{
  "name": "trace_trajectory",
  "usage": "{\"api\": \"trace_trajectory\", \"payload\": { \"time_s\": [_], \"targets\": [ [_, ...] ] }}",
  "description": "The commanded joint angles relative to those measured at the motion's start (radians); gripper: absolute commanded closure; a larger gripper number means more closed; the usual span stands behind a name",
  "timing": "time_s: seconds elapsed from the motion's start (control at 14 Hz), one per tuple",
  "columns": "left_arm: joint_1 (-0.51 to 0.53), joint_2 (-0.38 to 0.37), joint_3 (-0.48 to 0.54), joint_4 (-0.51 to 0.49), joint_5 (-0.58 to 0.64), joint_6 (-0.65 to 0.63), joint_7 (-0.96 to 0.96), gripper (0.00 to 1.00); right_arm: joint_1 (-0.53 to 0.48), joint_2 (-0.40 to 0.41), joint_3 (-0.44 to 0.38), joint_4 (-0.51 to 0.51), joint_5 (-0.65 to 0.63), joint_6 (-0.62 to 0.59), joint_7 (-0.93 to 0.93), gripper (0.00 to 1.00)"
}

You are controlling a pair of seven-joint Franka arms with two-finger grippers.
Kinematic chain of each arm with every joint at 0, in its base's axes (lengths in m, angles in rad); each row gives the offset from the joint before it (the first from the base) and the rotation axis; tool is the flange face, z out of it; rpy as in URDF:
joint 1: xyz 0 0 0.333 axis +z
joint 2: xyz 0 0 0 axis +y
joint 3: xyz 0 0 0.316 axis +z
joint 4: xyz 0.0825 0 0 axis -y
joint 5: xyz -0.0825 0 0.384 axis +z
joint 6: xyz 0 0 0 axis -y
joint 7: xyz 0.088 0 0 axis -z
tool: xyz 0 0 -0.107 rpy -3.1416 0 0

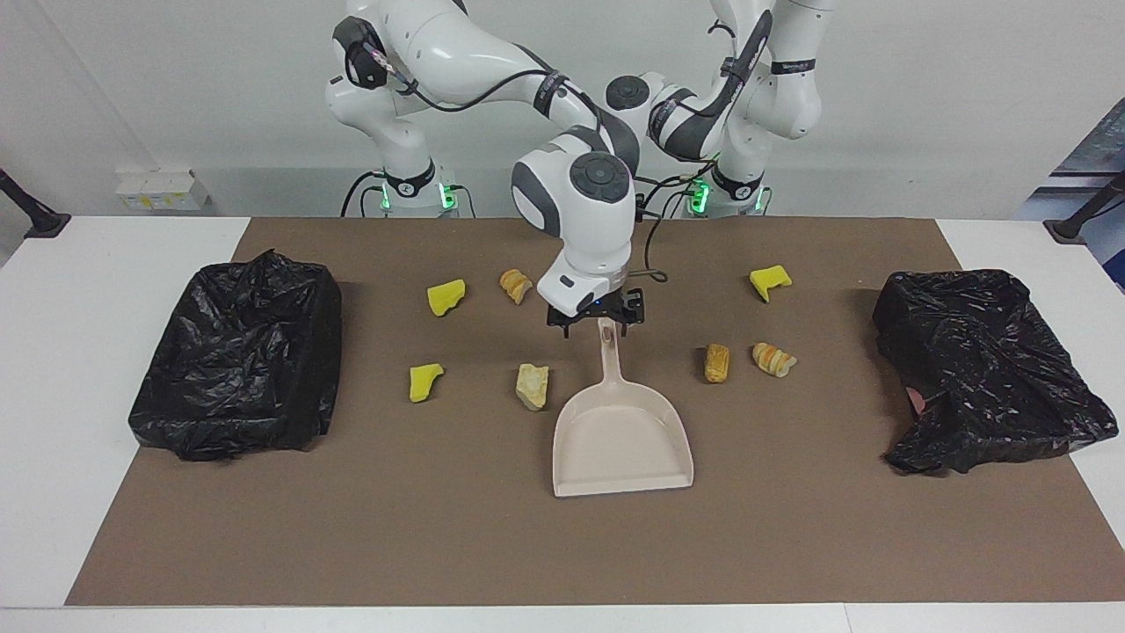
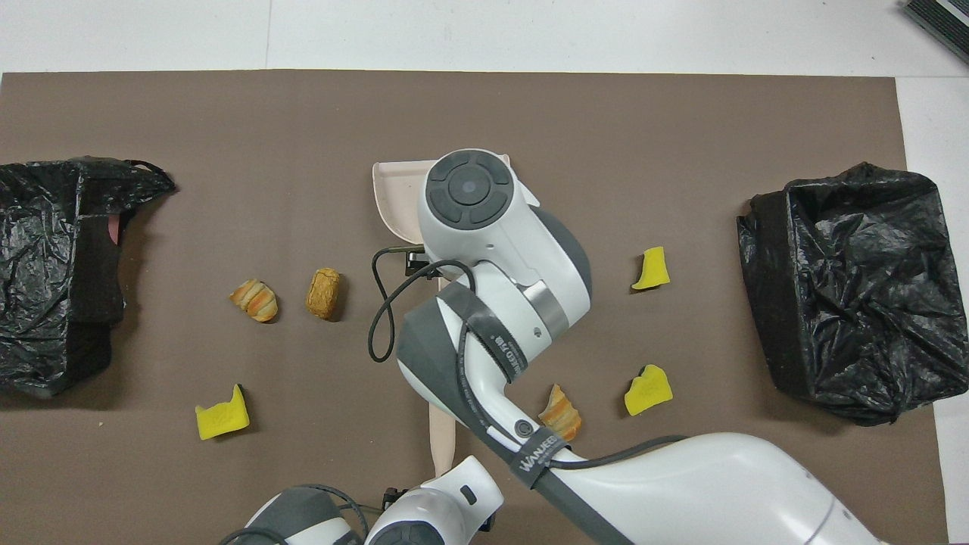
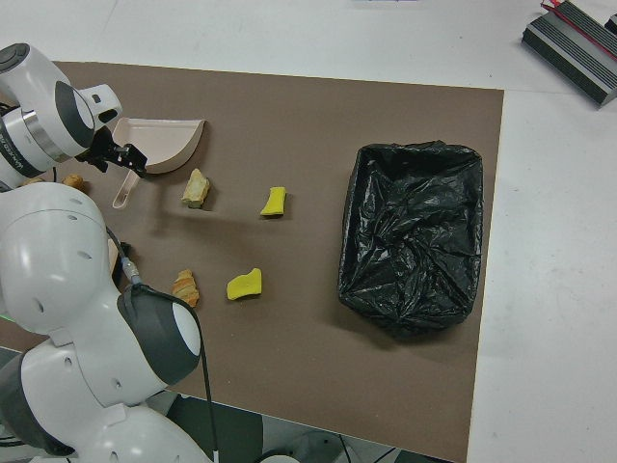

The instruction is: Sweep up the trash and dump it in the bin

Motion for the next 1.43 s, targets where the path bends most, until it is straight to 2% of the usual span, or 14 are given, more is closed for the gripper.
{"api": "trace_trajectory", "payload": {
  "time_s": [0.0,0.14,0.21,0.5,0.71,0.93,1.14,1.21,1.36],
  "targets": [
    [-0.027,-0.014,0.018,-0.021,-0.009,0.017,-0.033,0.29,0.008,0.038,0.008,0.030,-0.038,0.021,0.019,0.00],
    [-0.023,-0.014,0.018,-0.021,-0.009,0.016,-0.032,0.87,0.015,0.039,0.009,0.003,-0.037,0.067,0.019,0.00],
    [-0.016,-0.013,0.020,-0.021,-0.009,0.014,-0.027,1.00,0.023,0.038,0.009,-0.022,-0.035,0.078,0.019,0.00],
    [0.032,0.001,0.023,-0.009,-0.002,-0.010,-0.026,1.00,0.025,0.001,0.011,-0.129,-0.032,0.098,0.013,0.01],
    [0.102,-0.014,0.026,-0.004,0.006,-0.053,-0.024,1.00,0.025,-0.030,0.009,-0.195,-0.026,0.127,0.018,0.14],
    [0.186,-0.030,0.026,0.022,0.085,-0.140,-0.015,1.00,0.026,-0.027,0.009,-0.165,-0.033,0.115,0.024,0.48],
    [0.271,-0.060,0.026,0.034,0.132,-0.223,0.078,1.00,0.019,-0.028,0.009,-0.155,-0.037,0.117,0.022,0.92],
    [0.314,-0.076,0.026,0.047,0.132,-0.256,0.120,1.00,0.015,-0.030,0.009,-0.154,-0.027,0.115,0.022,1.00],
    [0.396,-0.105,0.026,0.080,0.132,-0.308,0.209,1.00,0.011,-0.047,0.008,-0.149,-0.033,0.109,0.022,1.00]
  ]
}}
